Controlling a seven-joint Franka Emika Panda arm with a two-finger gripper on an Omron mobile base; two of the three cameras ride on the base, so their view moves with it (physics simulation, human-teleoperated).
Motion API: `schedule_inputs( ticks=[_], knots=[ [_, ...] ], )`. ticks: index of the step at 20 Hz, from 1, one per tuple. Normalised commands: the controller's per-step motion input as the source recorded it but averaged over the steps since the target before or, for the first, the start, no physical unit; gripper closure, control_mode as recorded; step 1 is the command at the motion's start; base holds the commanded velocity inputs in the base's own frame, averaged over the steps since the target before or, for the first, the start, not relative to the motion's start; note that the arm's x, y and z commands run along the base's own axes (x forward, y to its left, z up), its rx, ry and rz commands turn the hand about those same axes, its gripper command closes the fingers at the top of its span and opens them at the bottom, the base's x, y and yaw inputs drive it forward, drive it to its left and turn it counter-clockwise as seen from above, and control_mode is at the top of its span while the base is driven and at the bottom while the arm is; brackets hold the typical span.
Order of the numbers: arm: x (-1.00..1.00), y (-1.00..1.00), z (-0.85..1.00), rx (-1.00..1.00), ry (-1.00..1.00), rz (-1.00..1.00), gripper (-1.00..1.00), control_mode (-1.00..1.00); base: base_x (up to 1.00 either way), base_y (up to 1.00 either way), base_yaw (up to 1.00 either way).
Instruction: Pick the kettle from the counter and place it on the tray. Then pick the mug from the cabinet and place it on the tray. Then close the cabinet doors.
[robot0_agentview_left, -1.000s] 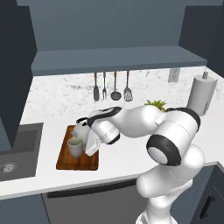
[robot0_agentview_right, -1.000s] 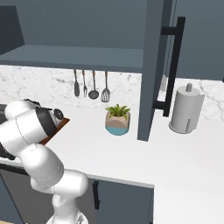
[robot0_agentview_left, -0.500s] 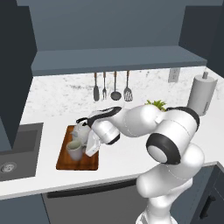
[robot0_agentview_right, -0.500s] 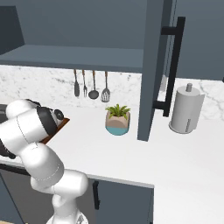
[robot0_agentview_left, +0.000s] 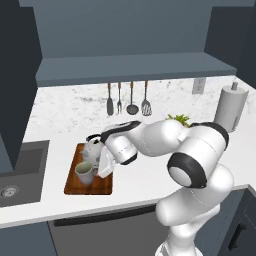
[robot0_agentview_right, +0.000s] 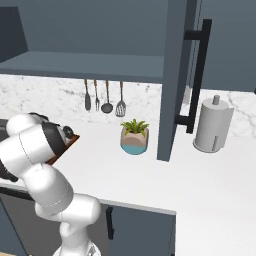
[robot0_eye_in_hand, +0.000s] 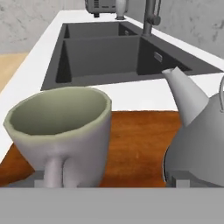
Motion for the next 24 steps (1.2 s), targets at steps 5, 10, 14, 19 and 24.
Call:
schedule_inputs(
  ticks=[5, 10, 14, 19, 24],
  knots=[
    [-0.03, -0.1, 0.07, 0.06, -0.14, 0.0, -1.0, -1.0, 0.0, 0.0, 0.0],
    [0.0, -0.17, 0.0, 0.03, -0.05, 0.0, -1.0, -1.0, 0.0, 0.0, 0.0],
    [0.0, -0.13, 0.06, 0.03, -0.03, 0.0, -1.0, -1.0, 0.0, 0.0, 0.0],
    [0.0, -0.19, 0.41, 0.05, -0.03, 0.0, -1.0, -1.0, 0.0, 0.0, 0.0],
    [-0.21, -0.17, 0.8, 0.01, 0.08, 0.0, -1.0, -1.0, 0.0, 0.0, 0.0]
  ],
)
